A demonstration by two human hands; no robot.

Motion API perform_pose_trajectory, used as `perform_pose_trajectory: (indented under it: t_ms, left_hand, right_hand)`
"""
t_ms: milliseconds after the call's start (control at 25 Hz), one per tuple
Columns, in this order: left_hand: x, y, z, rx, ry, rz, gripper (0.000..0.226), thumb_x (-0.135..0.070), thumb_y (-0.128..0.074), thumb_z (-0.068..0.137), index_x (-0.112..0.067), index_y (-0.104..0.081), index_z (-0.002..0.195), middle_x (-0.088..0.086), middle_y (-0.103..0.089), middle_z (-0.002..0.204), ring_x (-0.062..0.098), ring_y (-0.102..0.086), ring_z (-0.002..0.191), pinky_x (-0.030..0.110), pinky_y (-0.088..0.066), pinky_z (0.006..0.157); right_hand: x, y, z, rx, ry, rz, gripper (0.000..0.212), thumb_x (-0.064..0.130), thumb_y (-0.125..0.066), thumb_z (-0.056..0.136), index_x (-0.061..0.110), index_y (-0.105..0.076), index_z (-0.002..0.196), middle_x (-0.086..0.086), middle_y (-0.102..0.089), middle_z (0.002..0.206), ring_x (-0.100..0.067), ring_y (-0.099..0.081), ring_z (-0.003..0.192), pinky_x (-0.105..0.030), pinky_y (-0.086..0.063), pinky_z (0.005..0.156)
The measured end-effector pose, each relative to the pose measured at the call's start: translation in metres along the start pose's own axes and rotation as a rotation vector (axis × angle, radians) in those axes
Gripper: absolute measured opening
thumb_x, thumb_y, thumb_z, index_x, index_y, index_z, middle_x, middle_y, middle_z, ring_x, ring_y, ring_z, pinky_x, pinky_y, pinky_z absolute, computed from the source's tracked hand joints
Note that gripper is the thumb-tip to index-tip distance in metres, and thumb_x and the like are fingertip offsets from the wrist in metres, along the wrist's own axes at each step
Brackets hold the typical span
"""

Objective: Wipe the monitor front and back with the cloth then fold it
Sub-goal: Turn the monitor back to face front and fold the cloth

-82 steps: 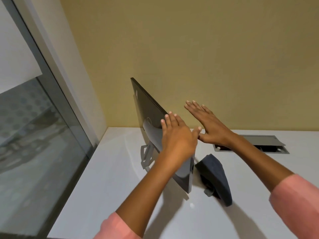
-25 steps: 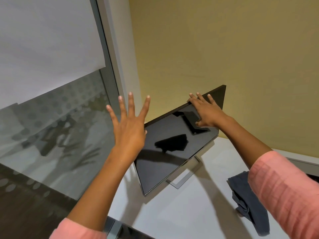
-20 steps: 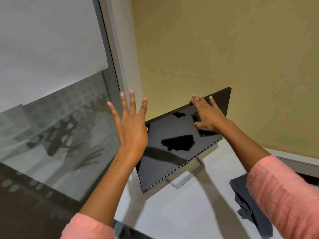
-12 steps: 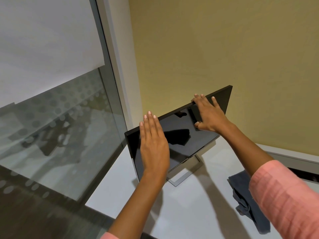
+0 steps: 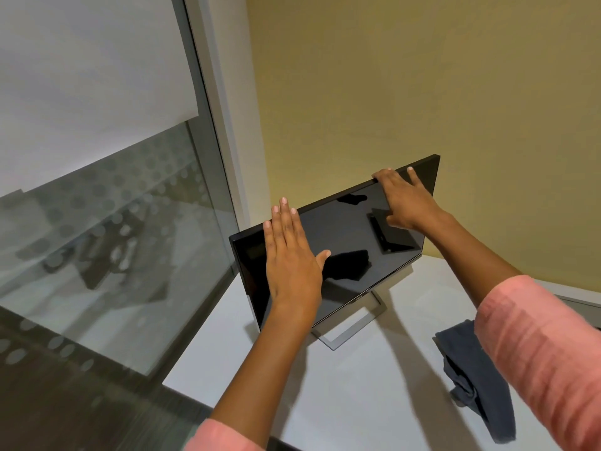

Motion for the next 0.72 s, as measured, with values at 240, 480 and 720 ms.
perform_pose_trajectory:
  t_ms: [240,480,720]
  left_hand:
    - [0.013,-0.010,0.017,0.048,-0.035,-0.008,0.090,-0.063,-0.014,0.092,0.002,0.027,0.139,0.020,0.033,0.147,0.030,0.030,0.135,0.040,0.013,0.113]
    - [0.020,-0.018,0.033,0.051,-0.072,0.019,0.085,-0.059,-0.015,0.094,0.000,0.028,0.139,0.017,0.038,0.143,0.027,0.029,0.137,0.040,0.014,0.112]
    - [0.025,-0.026,0.050,0.112,-0.118,-0.030,0.081,-0.056,-0.016,0.096,-0.003,0.031,0.136,0.013,0.039,0.142,0.025,0.027,0.139,0.040,0.012,0.114]
  right_hand:
    - [0.002,-0.002,-0.006,-0.090,-0.103,0.014,0.080,0.005,-0.061,0.079,0.008,-0.019,0.146,-0.011,-0.023,0.154,-0.020,-0.016,0.144,-0.042,0.005,0.117]
    - [0.007,0.000,-0.017,-0.095,-0.206,-0.082,0.074,0.011,-0.055,0.085,0.005,-0.015,0.147,-0.012,-0.021,0.154,-0.022,-0.015,0.144,-0.043,0.004,0.118]
    - [0.009,-0.001,-0.019,-0.091,-0.267,-0.086,0.062,0.024,-0.042,0.096,0.005,-0.013,0.148,-0.012,-0.019,0.155,-0.023,-0.013,0.144,-0.044,0.002,0.117]
Point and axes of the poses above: each hand's wrist, its own z-axis towards the middle knuckle, its own y-axis out of the back of the hand, x = y × z, the point moved 5 cm from there along z, towards the middle knuckle
